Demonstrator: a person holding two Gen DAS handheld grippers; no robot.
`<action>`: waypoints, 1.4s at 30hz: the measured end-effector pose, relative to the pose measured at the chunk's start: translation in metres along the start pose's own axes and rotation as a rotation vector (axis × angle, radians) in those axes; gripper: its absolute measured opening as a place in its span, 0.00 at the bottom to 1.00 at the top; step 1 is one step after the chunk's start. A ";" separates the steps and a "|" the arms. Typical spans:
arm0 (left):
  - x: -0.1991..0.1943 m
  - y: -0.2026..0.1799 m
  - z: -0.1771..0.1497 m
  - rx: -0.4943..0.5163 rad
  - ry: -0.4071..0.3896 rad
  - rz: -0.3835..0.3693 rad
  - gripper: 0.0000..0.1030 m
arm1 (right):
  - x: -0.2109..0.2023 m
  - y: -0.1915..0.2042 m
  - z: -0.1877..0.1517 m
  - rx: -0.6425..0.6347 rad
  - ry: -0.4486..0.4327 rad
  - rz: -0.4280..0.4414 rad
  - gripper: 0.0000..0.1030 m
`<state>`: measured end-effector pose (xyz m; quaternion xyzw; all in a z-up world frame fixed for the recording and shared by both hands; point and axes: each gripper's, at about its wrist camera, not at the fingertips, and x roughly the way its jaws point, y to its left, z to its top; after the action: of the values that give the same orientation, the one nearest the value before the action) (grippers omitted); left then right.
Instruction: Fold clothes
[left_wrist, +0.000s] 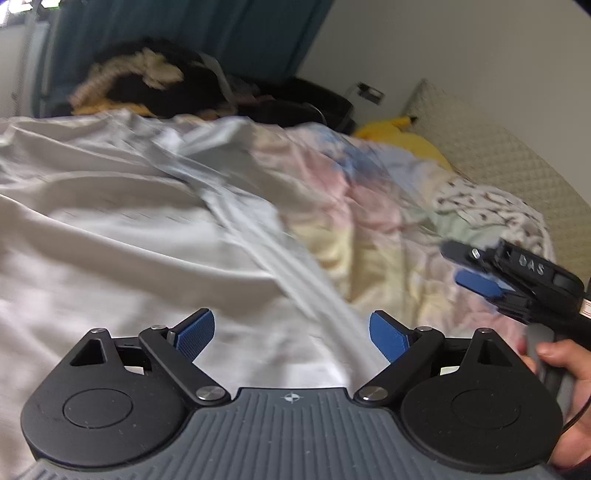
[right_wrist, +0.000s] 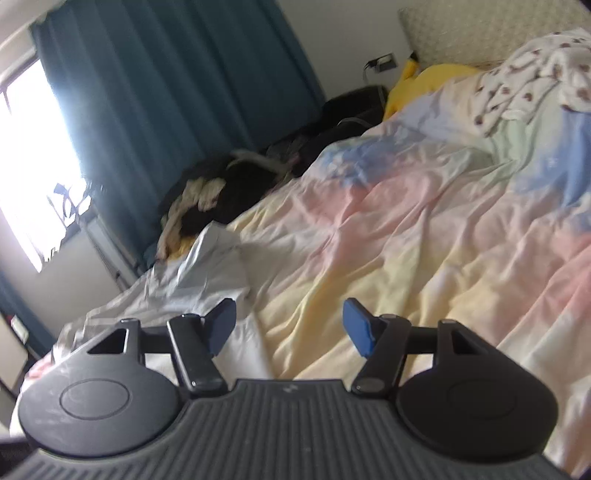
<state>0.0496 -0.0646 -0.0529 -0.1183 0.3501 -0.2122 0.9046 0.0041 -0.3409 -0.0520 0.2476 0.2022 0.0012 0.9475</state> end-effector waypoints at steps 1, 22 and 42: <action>0.006 -0.007 -0.001 -0.011 0.013 -0.015 0.87 | -0.003 -0.003 0.002 0.012 -0.016 0.005 0.63; 0.056 -0.026 -0.035 -0.349 0.238 -0.167 0.02 | -0.005 -0.045 0.027 0.177 -0.023 0.112 0.68; -0.015 0.015 -0.055 -0.375 0.229 -0.261 0.59 | 0.029 0.013 -0.007 -0.016 0.250 0.251 0.68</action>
<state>0.0070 -0.0482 -0.0893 -0.3036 0.4653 -0.2706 0.7862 0.0296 -0.3227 -0.0626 0.2613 0.2860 0.1517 0.9094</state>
